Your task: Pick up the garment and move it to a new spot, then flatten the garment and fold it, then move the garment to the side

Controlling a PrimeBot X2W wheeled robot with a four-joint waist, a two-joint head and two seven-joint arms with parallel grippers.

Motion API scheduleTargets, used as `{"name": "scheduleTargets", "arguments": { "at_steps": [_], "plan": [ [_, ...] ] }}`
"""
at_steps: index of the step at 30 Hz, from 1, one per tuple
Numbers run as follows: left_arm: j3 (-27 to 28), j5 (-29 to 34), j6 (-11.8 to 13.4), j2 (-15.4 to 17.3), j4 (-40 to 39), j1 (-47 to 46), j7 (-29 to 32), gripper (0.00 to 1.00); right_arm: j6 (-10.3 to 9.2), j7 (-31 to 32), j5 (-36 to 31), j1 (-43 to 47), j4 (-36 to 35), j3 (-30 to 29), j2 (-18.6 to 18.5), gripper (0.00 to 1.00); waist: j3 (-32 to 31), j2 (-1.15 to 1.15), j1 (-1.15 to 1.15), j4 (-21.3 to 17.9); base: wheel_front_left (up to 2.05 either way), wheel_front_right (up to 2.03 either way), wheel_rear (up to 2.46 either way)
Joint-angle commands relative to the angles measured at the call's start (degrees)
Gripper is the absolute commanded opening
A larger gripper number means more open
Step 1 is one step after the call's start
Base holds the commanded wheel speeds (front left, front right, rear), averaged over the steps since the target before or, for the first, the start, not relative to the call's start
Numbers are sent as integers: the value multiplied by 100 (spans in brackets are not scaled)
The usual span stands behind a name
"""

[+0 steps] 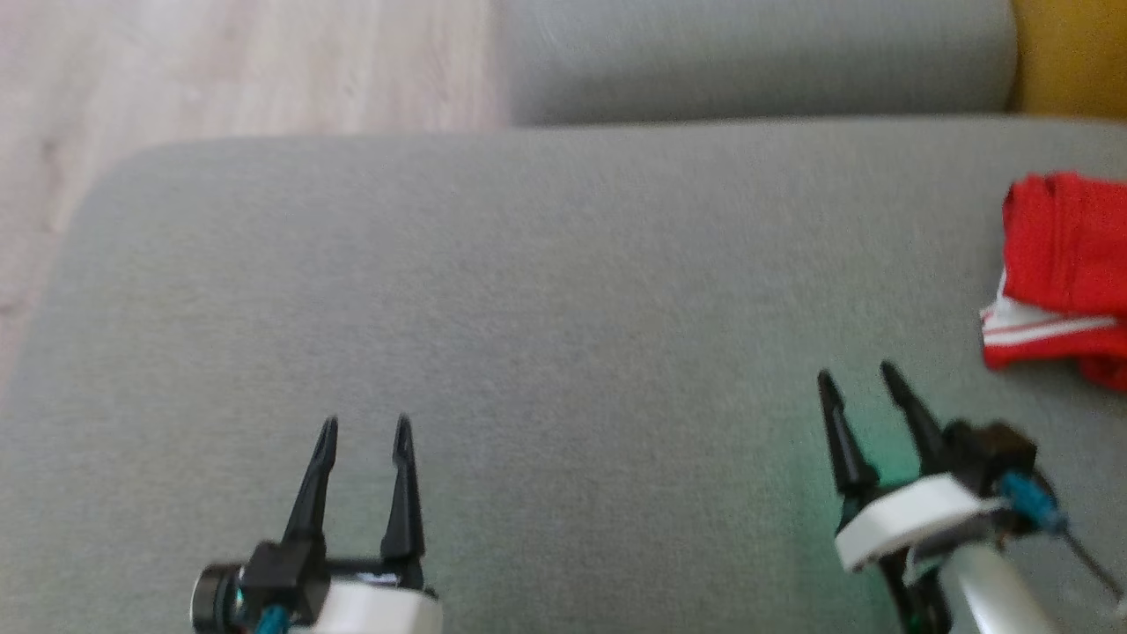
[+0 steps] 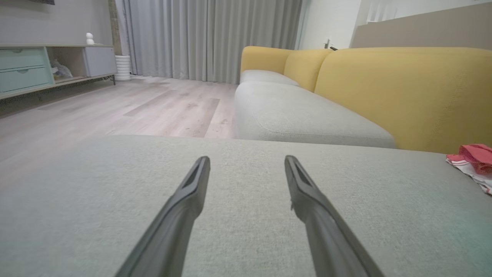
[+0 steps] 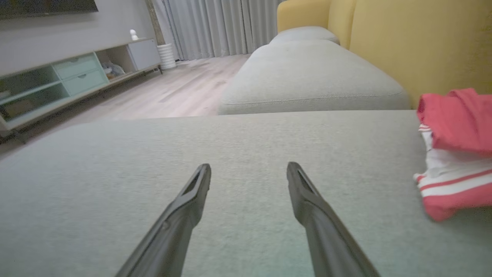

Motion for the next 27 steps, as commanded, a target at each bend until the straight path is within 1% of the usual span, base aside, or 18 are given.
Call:
{"name": "scheduleTargets", "arguments": {
  "at_steps": [1, 3, 7, 8, 15, 27],
  "plan": [
    [211, 54, 46, -9, -198, -10, -29, 100, -5, -92, 161, 77, -290, 181, 54, 100, -464, 0, 1, 327, 0, 0, 0],
    [241, 98, 31, -9, -238, 106, -29, 100, -5, -96, 194, 330, -673, 230, 137, 100, -552, 0, 1, 375, 0, 0, 0],
    [339, 180, -30, -9, -347, 283, -29, 100, -5, -98, 4, 880, -1308, -23, 327, 100, -680, 0, 1, 394, 0, 0, 0],
    [393, 221, -84, -9, -391, 364, -29, 100, -5, -98, -115, 1117, -1475, -77, 406, 100, -731, 0, 1, 375, 0, 0, 0],
    [530, 330, -220, -9, -406, 547, -29, 100, -5, -99, -266, 1597, -1650, -302, 536, 100, -855, 0, 1, 266, 0, 0, 0],
    [548, 452, -260, -9, -269, 602, -29, 100, -5, -99, -90, 1730, -1613, -312, 553, 100, -978, 0, 1, 185, 0, 0, 0]
  ]
}}
